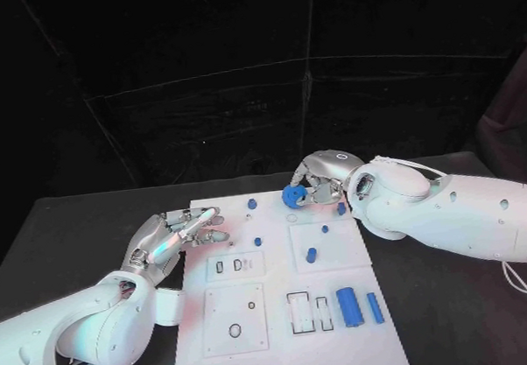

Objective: Assemble the parts on the task board

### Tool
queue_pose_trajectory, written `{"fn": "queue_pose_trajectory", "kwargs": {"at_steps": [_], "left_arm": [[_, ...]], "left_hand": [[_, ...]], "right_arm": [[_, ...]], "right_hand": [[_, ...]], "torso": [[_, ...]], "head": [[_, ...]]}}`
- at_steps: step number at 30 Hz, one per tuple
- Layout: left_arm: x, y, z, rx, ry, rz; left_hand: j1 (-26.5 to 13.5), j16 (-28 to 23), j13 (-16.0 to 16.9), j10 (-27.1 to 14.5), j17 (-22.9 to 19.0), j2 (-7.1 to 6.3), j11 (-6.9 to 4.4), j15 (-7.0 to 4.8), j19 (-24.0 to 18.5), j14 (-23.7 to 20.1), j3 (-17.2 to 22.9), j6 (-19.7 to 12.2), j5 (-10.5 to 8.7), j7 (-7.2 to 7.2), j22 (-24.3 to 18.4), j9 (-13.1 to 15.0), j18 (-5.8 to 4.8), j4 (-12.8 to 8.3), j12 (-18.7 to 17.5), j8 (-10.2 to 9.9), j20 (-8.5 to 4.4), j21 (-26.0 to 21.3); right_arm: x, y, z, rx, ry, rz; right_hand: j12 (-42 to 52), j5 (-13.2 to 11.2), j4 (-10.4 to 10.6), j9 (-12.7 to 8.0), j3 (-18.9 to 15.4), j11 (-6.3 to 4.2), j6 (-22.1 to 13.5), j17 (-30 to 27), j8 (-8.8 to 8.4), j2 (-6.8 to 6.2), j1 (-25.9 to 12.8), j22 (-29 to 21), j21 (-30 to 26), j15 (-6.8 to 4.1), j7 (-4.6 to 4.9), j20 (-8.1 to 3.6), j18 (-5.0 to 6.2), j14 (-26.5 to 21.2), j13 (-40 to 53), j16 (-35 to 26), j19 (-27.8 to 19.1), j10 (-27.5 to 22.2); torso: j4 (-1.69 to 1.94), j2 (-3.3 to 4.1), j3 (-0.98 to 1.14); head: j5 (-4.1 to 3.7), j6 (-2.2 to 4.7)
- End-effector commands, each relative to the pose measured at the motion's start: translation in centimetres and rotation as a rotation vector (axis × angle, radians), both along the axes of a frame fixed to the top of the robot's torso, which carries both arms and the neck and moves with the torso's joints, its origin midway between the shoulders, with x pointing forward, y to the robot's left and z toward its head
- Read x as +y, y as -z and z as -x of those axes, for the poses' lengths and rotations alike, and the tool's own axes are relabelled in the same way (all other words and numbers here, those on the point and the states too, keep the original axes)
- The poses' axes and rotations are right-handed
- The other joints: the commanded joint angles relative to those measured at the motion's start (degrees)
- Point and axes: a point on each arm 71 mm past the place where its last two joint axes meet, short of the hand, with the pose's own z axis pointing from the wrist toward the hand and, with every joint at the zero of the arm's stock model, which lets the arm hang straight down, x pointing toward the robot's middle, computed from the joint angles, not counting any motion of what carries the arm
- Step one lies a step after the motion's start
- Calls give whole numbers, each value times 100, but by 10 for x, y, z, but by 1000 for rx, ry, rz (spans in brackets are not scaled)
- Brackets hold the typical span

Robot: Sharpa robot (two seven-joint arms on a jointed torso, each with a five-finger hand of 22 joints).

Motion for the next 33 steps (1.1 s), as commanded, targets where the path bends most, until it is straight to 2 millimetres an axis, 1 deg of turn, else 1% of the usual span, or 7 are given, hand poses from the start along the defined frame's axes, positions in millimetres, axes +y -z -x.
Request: {"fn": "queue_pose_trajectory", "kwargs": {"at_steps": [1, 5, 10, 11, 19, 24, 33], "left_arm": [[0, -2, 1, -6, 10, 4], [2, -2, 2, -7, 6, 3], [6, -3, 2, -9, -3, -1], [6, -4, 2, -9, -5, -1], [10, -5, 2, -14, -15, -4], [10, -5, 2, -15, -14, -4], [10, -5, 1, -15, -13, -3]], "left_hand": [[44, -37, -7, 12, 7, 8, 22, 9, 34, -20, 29, -5, 32, 21, -7, -5, 82, -5, -22, -32, 22, -31], [46, -39, -7, 12, 8, 7, 22, 9, 34, -21, 32, -6, 32, 21, -8, -5, 82, -8, -24, -33, 22, -32], [47, -42, -7, 12, 9, 6, 22, 9, 33, -23, 37, -6, 31, 21, -9, -5, 81, -11, -26, -34, 22, -34], [48, -44, -7, 12, 9, 6, 22, 10, 33, -24, 40, -6, 31, 21, -10, -5, 81, -14, -27, -35, 23, -35], [49, -48, -7, 12, 11, 4, 23, 11, 32, -26, 46, -7, 31, 22, -12, -5, 81, -19, -30, -37, 23, -37], [49, -48, -7, 12, 11, 4, 23, 11, 32, -26, 46, -7, 31, 22, -12, -5, 81, -19, -30, -37, 23, -37], [49, -48, -7, 12, 11, 4, 23, 11, 32, -26, 46, -7, 31, 22, -12, -5, 81, -19, -30, -37, 23, -37]], "right_arm": [[14, -8, 7, -52, -28, -43], [31, -9, 9, -57, -58, -52], [54, -7, 7, -48, -89, -52], [58, -7, 6, -44, -93, -50], [84, 3, 0, -4, -117, -20], [95, 11, -2, 21, -121, 4], [101, 17, -5, 44, -121, 38]], "right_hand": [[-20, 21, 138, 256, 183, -103, 395, 262, -55, -62, -180, 91, 22, -21, -152, -4, -91, 355, -26, 25, 39, 160], [-26, 15, 152, 250, 221, -98, 390, 261, -81, -78, -226, 96, 24, -18, -146, -1, -92, 355, -23, 23, 42, 160], [-37, 7, 166, 246, 266, -93, 385, 256, -110, -93, -274, 100, 24, -13, -141, 2, -92, 354, -24, 19, 43, 158], [-42, 5, 169, 245, 274, -92, 383, 255, -115, -96, -282, 99, 24, -13, -139, 3, -92, 353, -26, 19, 42, 156], [-54, -17, 178, 239, 313, -81, 364, 263, -153, -123, -333, 160, 47, -5, -126, 8, -105, 355, -26, 20, 83, 150], [-74, -27, 177, 237, 332, -75, 352, 255, -172, -139, -353, 165, 49, -1, -120, 11, -106, 354, -39, 16, 85, 139], [-98, -31, 175, 235, 347, -70, 344, 238, -188, -157, -370, 170, 51, 4, -114, 15, -107, 350, -55, 9, 88, 125]], "torso": [[2, -1, -2], [15, 3, -8], [16, 1, -16], [15, 4, -5], [3, 14, -1], [6, 11, 4], [-3, 12, 8]], "head": [[13, 18], [-7, 25], [12, 27], [16, 32], [58, 6], [61, -15], [60, -30]]}}
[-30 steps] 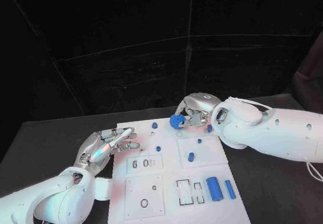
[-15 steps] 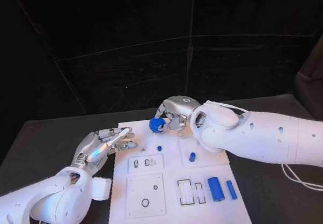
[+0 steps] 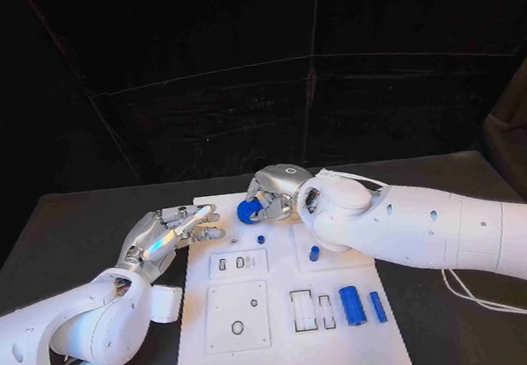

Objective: Assemble the parts on the task board

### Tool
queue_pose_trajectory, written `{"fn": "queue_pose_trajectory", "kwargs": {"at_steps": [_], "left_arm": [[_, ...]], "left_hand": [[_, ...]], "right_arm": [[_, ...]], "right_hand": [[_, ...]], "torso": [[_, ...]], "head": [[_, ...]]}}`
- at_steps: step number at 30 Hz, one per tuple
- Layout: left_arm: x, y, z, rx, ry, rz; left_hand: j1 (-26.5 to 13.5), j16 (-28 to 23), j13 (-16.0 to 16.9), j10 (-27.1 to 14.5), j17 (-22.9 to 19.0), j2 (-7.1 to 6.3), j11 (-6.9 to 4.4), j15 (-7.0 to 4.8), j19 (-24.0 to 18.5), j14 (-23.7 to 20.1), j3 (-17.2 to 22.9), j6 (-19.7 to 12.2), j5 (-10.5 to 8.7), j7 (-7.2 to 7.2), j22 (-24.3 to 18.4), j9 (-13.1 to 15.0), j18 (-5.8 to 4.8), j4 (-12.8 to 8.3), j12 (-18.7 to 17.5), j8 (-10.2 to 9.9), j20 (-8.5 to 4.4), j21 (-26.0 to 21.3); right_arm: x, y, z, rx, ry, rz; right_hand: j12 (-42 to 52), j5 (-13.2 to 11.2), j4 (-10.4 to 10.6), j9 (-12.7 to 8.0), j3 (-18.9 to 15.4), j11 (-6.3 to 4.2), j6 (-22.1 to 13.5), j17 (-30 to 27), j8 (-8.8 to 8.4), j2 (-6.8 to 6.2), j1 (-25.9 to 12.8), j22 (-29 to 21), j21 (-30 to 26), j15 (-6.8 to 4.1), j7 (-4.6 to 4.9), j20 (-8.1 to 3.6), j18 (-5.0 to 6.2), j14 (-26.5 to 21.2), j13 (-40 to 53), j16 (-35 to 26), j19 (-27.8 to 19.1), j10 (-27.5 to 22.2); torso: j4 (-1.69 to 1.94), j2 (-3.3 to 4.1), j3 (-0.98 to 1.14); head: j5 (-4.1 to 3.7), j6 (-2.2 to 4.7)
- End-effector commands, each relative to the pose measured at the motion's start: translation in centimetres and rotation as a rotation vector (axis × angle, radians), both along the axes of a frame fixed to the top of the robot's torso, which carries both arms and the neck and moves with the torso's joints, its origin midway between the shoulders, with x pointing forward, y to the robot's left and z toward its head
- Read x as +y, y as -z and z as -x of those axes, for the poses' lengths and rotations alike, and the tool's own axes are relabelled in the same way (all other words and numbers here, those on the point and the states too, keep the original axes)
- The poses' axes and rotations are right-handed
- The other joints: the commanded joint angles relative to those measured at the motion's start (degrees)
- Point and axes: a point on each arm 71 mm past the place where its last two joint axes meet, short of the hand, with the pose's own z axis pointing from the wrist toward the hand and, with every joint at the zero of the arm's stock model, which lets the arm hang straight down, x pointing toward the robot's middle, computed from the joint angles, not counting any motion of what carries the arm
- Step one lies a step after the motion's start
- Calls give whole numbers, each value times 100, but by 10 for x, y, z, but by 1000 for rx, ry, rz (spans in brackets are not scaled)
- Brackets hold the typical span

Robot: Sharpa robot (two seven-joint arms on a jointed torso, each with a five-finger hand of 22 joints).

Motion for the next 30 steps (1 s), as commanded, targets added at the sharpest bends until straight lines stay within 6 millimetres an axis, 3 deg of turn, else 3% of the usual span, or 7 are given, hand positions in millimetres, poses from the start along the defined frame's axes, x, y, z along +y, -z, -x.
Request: {"fn": "queue_pose_trajectory", "kwargs": {"at_steps": [1, 11, 15, 21, 24, 30], "left_arm": [[-1, -2, 0, -10, 6, 3], [-2, -1, -1, -9, 9, 3], [-3, -1, 0, -7, 12, 4], [-3, -1, 0, -6, 13, 4], [-2, -1, 0, -6, 13, 4], [-2, -1, 0, -4, 13, 3]], "left_hand": [[49, -25, -8, 12, 5, 4, 23, 11, 32, -26, 31, -7, 31, 22, -8, -6, 81, -4, -30, -23, 23, -37], [49, -25, -8, 12, 5, 4, 23, 11, 32, -26, 31, -7, 31, 22, -8, -6, 81, -4, -30, -23, 23, -37], [49, -25, -8, 12, 5, 4, 23, 11, 32, -26, 31, -7, 31, 22, -8, -6, 81, -4, -30, -23, 23, -37], [49, -25, -8, 12, 5, 4, 23, 11, 32, -26, 31, -7, 31, 22, -8, -6, 81, -4, -30, -23, 23, -37], [49, -25, -8, 12, 5, 4, 23, 11, 32, -26, 31, -7, 31, 22, -8, -6, 81, -4, -30, -23, 23, -37], [49, -38, -8, 14, 11, 0, 25, 12, 32, -30, 54, -6, 31, 24, -15, -6, 80, -20, -39, -28, 24, -45]], "right_arm": [[1, 2, -1, 11, -3, 43], [2, 0, -2, -27, 21, 30], [3, 1, -3, -24, 20, 38], [4, 3, -2, 0, 12, 64], [3, 4, -2, 6, 12, 68], [0, 3, -2, 4, 17, 51]], "right_hand": [[-43, -35, -10, 235, 32, 12, 341, 237, 13, 20, -46, 171, 27, 3, -113, 6, -109, 350, -14, 8, 37, 1], [-225, -52, -7, 211, 95, 77, 136, 241, -153, -101, -159, 175, 26, 53, -30, 42, -110, 349, -148, 3, 34, -110], [-474, -83, 29, 208, 45, 167, -201, 230, -335, -309, -338, 166, 19, 132, 65, 114, -108, 344, -343, -9, 21, -250], [-677, -106, 231, 215, -250, 236, -535, 248, -335, -565, -622, 165, 16, 195, 129, 182, -105, 344, -503, -8, 14, -362], [-689, -82, 389, 225, -403, 254, -584, 255, -325, -593, -683, 164, 14, 215, 146, 206, -103, 344, -508, -7, 10, -370], [-655, 46, 679, 240, -562, 264, -571, 269, -309, -529, -758, 176, 18, 226, 151, 224, -104, 346, -472, -6, 15, -356]], "torso": [[-6, 1, 3], [-4, -2, -3], [-2, 0, -4], [-12, -2, -2], [-13, -3, 0], [-11, -3, 4]], "head": [[-11, -4], [-13, -5], [12, -16], [15, -19], [23, -25], [21, -22]]}}
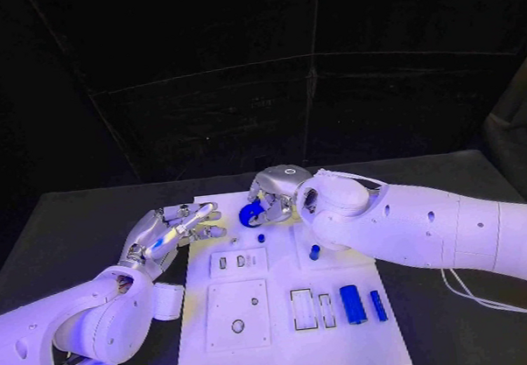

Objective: Assemble the parts on the task board

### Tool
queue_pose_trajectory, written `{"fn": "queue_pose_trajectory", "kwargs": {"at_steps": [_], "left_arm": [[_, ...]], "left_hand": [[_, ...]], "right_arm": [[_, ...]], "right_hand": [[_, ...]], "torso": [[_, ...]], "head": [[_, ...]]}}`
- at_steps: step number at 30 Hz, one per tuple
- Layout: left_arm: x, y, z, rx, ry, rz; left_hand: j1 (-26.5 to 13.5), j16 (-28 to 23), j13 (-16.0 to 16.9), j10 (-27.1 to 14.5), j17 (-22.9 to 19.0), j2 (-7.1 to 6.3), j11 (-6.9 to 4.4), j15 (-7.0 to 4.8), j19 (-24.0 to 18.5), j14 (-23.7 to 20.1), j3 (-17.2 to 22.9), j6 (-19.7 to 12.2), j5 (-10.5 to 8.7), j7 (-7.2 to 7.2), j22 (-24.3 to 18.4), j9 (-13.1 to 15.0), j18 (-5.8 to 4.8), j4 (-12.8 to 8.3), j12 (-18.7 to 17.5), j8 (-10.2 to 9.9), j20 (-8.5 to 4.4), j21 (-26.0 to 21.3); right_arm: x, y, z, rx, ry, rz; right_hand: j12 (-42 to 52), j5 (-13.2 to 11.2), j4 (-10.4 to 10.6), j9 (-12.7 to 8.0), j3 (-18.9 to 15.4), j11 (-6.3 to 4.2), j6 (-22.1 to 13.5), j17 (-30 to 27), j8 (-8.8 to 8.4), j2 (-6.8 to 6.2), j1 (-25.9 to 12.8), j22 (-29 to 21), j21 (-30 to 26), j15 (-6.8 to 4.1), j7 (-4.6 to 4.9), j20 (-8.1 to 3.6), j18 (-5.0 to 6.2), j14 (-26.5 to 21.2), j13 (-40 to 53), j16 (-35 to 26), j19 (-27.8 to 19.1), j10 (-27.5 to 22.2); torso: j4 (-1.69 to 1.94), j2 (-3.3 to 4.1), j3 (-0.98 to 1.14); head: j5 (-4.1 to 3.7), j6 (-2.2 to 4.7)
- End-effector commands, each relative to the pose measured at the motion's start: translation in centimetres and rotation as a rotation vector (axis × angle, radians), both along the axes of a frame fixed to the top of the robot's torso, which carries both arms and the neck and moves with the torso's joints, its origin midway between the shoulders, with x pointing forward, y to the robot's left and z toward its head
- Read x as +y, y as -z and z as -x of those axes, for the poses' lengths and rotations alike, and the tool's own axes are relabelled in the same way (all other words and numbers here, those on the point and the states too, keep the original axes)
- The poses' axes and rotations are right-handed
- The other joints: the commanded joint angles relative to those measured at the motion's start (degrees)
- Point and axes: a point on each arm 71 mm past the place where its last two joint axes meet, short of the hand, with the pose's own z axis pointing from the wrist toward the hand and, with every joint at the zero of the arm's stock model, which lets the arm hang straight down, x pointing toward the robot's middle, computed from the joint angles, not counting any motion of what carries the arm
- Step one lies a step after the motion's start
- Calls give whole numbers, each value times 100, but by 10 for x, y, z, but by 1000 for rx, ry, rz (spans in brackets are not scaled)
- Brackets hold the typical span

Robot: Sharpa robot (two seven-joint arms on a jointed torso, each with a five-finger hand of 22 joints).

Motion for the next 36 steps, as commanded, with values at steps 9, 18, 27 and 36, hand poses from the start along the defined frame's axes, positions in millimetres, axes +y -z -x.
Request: {"fn": "queue_pose_trajectory", "kwargs": {"at_steps": [9, 18, 27, 36], "left_arm": [[0, -1, 0, -4, 9, 2], [1, -1, 0, -5, 7, 2], [1, 0, -2, -6, 6, 1], [2, 1, -3, -6, 4, -1]], "left_hand": [[49, -38, -8, 14, 10, 0, 25, 12, 32, -30, 35, -6, 31, 24, -10, -6, 81, -1, -40, -28, 24, -23], [49, -41, -9, 13, 11, -1, 26, 12, 31, -32, 41, -8, 31, 25, -11, -7, 80, -5, -42, -31, 24, -25], [49, -41, -9, 13, 11, -1, 26, 12, 31, -32, 41, -8, 31, 25, -11, -7, 80, -5, -42, -31, 24, -25], [51, -47, -9, 14, 14, -4, 25, 13, 31, -34, 54, -8, 31, 23, -15, -6, 80, -16, -47, -33, 25, -28]], "right_arm": [[-34, -13, 12, -60, 14, -138], [-120, -20, 26, -20, -20, -272], [-180, -17, 21, 1, 30, -284], [-203, -2, 14, 43, 77, -280]], "right_hand": [[237, 422, 207, 28, -51, -17, 152, 300, 52, 126, 47, 209, 32, 3, -43, 20, -110, 363, 236, 4, 37, 98], [199, 367, -103, 10, 2, -24, 119, 246, 12, 90, 563, 152, 1, -7, -39, 6, -97, 346, 229, -33, -12, 50], [86, 406, -193, 3, -60, -15, 71, 214, 4, -2, 685, 102, -26, -1, -29, 10, -87, 336, 145, -56, -54, -22], [33, 419, -201, 0, -86, -10, 45, 182, -1, -19, 700, 70, -41, 2, -23, 12, -80, 327, 103, -74, -78, -53]], "torso": [[-24, -8, 15], [-106, -37, 54], [-120, -38, 99], [-107, -41, 128]], "head": [[-21, 37], [-44, 41], [-62, 74], [-74, 58]]}}
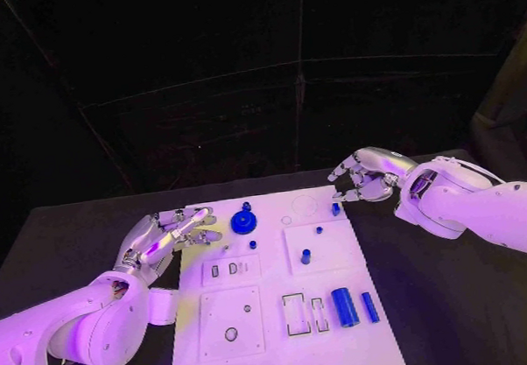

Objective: Assemble the parts on the task board

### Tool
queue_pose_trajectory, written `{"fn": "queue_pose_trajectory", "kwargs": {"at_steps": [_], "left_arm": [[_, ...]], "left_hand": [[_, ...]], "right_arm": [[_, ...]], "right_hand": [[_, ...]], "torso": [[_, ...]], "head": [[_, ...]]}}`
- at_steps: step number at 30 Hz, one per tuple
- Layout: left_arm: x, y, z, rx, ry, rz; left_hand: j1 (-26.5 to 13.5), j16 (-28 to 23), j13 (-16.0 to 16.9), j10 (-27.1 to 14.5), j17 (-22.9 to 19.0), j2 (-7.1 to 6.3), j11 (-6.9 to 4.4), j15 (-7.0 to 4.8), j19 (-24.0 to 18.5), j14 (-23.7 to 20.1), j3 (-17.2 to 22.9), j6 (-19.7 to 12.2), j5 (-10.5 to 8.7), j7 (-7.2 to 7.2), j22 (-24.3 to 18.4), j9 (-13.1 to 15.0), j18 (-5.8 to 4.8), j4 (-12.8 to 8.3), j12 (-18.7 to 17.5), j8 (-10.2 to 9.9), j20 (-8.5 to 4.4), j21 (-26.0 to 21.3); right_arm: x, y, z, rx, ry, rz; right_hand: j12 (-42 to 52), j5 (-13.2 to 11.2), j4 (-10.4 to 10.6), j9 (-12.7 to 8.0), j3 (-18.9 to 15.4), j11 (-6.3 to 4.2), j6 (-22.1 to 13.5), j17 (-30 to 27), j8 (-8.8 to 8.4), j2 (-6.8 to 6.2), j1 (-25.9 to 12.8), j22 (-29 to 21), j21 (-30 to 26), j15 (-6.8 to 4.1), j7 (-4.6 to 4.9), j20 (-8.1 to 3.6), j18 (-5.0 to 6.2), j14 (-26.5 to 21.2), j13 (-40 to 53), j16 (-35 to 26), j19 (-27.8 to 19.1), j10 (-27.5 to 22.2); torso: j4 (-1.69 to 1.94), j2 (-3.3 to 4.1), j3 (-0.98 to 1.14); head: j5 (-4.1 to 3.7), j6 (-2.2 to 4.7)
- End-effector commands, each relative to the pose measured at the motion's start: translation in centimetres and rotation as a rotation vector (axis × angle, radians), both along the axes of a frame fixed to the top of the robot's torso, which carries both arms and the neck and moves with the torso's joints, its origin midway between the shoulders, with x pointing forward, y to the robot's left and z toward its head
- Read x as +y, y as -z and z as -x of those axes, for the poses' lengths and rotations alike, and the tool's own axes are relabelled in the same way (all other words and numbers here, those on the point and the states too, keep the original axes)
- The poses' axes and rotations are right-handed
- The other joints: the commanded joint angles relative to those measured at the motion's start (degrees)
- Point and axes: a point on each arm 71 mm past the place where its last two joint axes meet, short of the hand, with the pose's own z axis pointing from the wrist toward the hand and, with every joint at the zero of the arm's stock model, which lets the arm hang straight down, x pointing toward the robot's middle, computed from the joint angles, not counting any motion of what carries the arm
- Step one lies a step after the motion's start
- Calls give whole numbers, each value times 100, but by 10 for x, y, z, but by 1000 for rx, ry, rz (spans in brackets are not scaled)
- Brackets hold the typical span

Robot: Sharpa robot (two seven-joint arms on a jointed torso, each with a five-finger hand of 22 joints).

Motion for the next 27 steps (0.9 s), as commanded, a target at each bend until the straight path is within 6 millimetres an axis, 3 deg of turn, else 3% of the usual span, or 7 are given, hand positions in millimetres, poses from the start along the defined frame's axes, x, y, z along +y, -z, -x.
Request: {"fn": "queue_pose_trajectory", "kwargs": {"at_steps": [1, 7, 13, 20, 27], "left_arm": [[-1, -1, 0, -8, 12, 5], [0, 0, -1, -7, 9, 3], [0, 0, -2, -7, 8, 2], [1, 0, -2, -7, 6, 1], [1, 1, -3, -6, 6, 1]], "left_hand": [[51, -25, -9, 15, 5, -4, 25, 13, 31, -34, 32, -8, 31, 23, -5, -6, 81, 6, -24, -33, 25, -28], [51, -25, -9, 15, 5, -4, 25, 13, 31, -34, 32, -8, 31, 23, -5, -6, 81, 6, -24, -33, 25, -28], [51, -25, -9, 15, 5, -4, 25, 13, 31, -34, 32, -8, 31, 23, -5, -6, 81, 6, -24, -33, 25, -28], [51, -25, -9, 15, 5, -4, 25, 13, 31, -34, 32, -8, 31, 23, -5, -6, 81, 6, -24, -33, 25, -28], [51, -25, -9, 15, 5, -4, 25, 13, 31, -34, 32, -8, 31, 23, -5, -6, 81, 6, -24, -33, 25, -28]], "right_arm": [[-1, 7, 1, 32, -32, -31], [-3, 22, 2, 75, -31, -28], [-5, 31, 3, 105, -32, -25], [-6, 36, 3, 114, -27, -31], [-6, 38, 0, 116, -20, -33]], "right_hand": [[-32, 32, -20, -6, -10, 2, -47, 175, -39, 11, 51, 69, -41, 2, 11, 13, -79, 327, -16, -25, -36, -66], [-28, 41, -19, -5, -15, 2, -47, 160, -36, 13, 53, 44, -52, 3, 11, 14, -74, 323, -12, -33, -54, -64], [-20, 56, -18, 1, -29, 1, -27, 164, -22, 19, 52, 36, -57, 4, 8, 15, -72, 323, -3, -34, -61, -62], [-12, 65, -12, 4, -40, 1, -16, 169, -16, 26, 44, 42, -55, 4, 6, 15, -73, 324, 4, -33, -57, -58], [33, 64, -37, 24, -25, -19, 94, 201, 31, 150, 104, 62, -50, -10, -16, 8, -77, 333, 44, -23, -40, -31]], "torso": [[6, 2, 9], [-5, 5, 8], [5, -2, -8], [3, -5, -6], [9, -2, -10]], "head": [[6, -13], [1, -42], [-22, -76], [-26, -86], [-24, -83]]}}
